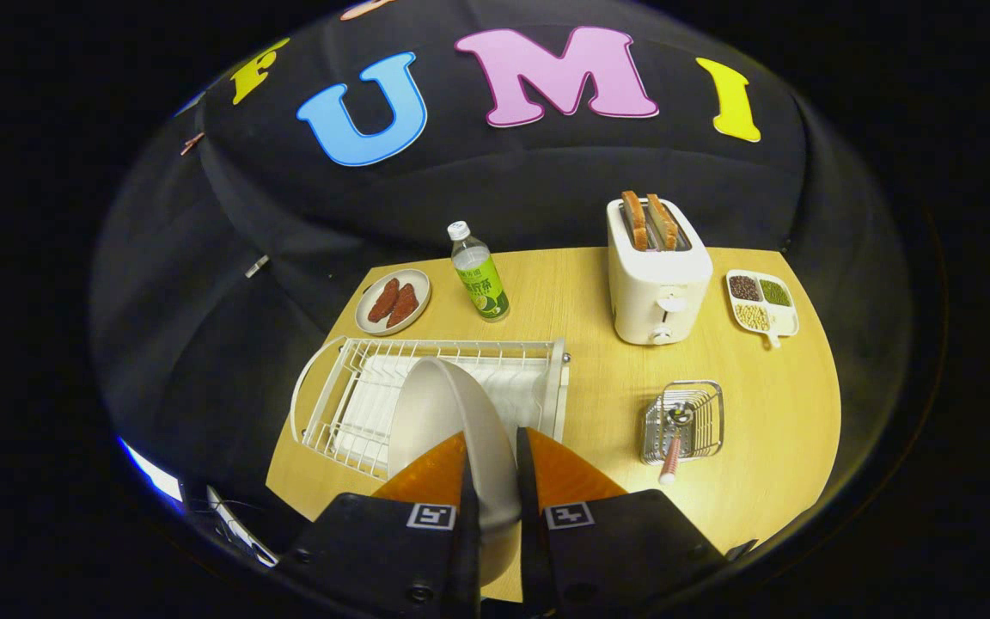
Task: Take the plate from the dish rack, then take the spoon from the basket and place it into the plate.
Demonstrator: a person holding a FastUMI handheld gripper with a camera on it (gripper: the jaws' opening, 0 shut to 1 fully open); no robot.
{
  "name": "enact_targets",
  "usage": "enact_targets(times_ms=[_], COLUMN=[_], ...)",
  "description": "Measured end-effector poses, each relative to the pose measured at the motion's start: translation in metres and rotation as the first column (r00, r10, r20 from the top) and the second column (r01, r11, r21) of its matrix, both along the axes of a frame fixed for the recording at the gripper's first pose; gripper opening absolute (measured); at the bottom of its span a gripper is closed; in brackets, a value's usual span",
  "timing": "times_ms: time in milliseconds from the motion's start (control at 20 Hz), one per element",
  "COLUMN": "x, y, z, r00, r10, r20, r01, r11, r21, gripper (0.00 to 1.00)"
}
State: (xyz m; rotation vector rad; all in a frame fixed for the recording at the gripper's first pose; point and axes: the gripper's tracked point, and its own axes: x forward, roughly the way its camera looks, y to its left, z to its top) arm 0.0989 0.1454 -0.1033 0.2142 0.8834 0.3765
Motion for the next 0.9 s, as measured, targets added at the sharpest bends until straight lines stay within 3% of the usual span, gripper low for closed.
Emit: enact_targets(times_ms=[400,650,900], x=[-0.086,-0.133,-0.126], y=[-0.103,-0.151,-0.175], z=[-0.007,-0.053,-0.116], r00=[0.997,0.987,0.971], r10=[-0.041,-0.084,-0.116], r20=[-0.065,-0.14,-0.211], r01=[0.045,0.094,0.132], r11=[0.996,0.994,0.989], r21=[0.07,0.063,0.062], gripper=[0.23,0.23,0.23])
